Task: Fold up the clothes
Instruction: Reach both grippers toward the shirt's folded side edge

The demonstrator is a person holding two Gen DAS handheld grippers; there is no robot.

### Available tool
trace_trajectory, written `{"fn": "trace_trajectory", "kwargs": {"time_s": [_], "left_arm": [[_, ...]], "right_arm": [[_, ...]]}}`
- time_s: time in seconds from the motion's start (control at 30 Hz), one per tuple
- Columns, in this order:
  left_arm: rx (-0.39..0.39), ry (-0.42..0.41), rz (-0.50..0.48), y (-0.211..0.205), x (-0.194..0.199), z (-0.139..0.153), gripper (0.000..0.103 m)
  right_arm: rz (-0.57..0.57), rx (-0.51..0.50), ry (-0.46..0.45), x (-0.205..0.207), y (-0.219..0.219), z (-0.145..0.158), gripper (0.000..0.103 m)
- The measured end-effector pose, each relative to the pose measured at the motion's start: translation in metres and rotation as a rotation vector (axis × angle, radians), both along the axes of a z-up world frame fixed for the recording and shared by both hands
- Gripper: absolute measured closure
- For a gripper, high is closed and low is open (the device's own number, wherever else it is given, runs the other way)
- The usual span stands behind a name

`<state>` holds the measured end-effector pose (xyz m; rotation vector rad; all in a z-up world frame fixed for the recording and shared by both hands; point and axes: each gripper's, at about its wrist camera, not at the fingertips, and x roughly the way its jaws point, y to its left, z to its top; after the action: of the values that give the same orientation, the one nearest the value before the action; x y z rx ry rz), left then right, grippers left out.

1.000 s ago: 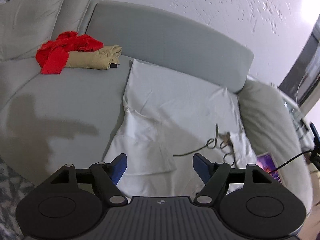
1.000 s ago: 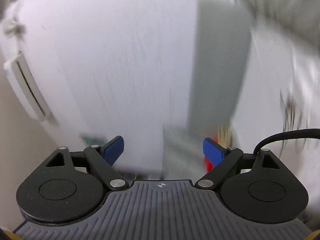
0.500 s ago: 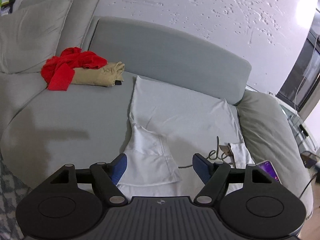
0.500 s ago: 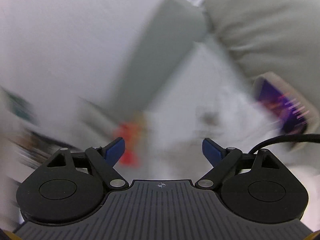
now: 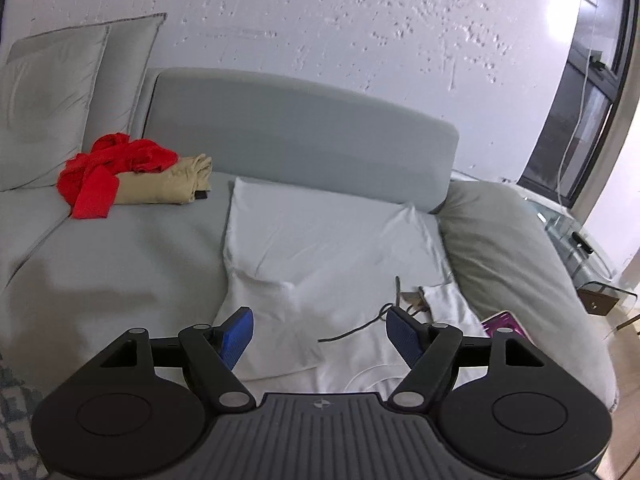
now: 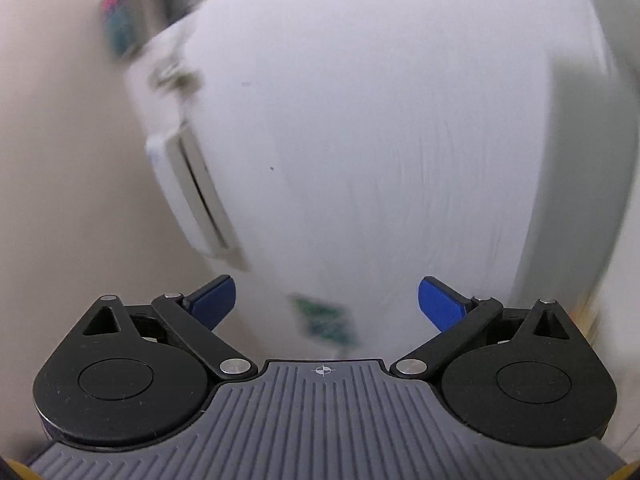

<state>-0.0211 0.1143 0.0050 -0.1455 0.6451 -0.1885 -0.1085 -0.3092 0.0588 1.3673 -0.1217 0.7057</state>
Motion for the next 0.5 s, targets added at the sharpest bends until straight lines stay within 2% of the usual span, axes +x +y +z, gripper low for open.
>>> {"fn": "trace_trajectory", "kwargs": {"time_s": [0.1, 0.17, 0.23, 0.37, 0.47, 0.5], "left_arm": [[0.034, -0.016, 0.019, 0.003, 0.003, 0.005, 0.024], [0.050, -0.024, 0.049, 0.007, 0.009, 0.009, 0.022], [0.047, -0.036, 0.077, 0.014, 0.017, 0.014, 0.018], [0.058, -0.059, 0.100, 0.021, 0.039, 0.023, 0.014], [0.104, -0.072, 0.125, 0.023, 0.066, 0.023, 0.011], [0.110, -0.072, 0.135, 0.025, 0.077, 0.022, 0.011]], "right_arm": [[-0.209, -0.289, -0.015, -0.013, 0.002, 0.029, 0.001], [-0.325, -0.517, 0.062, -0.004, 0.015, 0.042, 0.001], [-0.407, -0.688, 0.101, 0.009, 0.024, 0.048, 0.007], [-0.633, -0.947, 0.126, 0.033, 0.041, 0.055, 0.010], [-0.714, -1.105, 0.144, 0.067, 0.059, 0.058, 0.010], [-0.711, -1.136, 0.158, 0.080, 0.060, 0.058, 0.010]]}}
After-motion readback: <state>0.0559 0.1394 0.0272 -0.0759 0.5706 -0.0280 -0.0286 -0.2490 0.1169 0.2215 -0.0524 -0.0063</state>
